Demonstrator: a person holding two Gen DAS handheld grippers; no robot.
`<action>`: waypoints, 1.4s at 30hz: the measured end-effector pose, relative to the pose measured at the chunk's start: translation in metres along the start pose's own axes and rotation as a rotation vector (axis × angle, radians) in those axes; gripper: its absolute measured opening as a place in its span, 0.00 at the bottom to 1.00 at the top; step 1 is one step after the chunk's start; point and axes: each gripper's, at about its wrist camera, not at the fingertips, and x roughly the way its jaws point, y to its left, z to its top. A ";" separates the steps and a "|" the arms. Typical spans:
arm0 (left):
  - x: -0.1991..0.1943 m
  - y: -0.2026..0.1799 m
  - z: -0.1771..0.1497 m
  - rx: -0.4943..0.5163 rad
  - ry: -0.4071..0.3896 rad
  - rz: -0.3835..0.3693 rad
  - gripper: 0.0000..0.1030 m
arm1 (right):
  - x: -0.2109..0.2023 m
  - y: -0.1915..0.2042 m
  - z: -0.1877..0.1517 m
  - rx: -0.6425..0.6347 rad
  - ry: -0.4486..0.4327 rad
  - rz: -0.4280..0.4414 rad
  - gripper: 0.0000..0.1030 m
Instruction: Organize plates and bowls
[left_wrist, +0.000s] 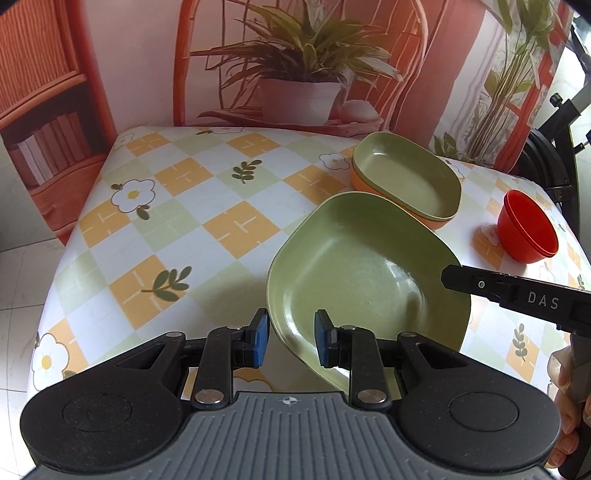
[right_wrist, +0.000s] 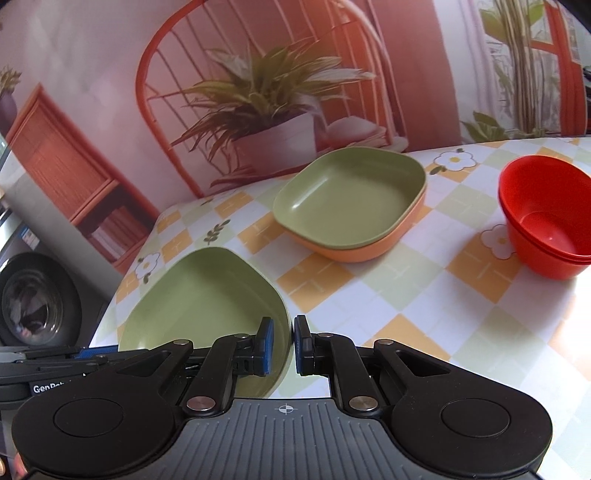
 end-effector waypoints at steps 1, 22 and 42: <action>0.001 -0.001 0.001 0.003 0.001 -0.002 0.27 | -0.001 -0.002 0.001 0.004 -0.003 -0.001 0.11; 0.012 -0.033 0.032 0.041 -0.050 -0.064 0.27 | -0.010 -0.041 0.030 0.075 -0.093 -0.059 0.11; 0.055 -0.061 0.099 -0.022 -0.123 -0.119 0.27 | 0.017 -0.080 0.123 0.014 -0.111 -0.160 0.10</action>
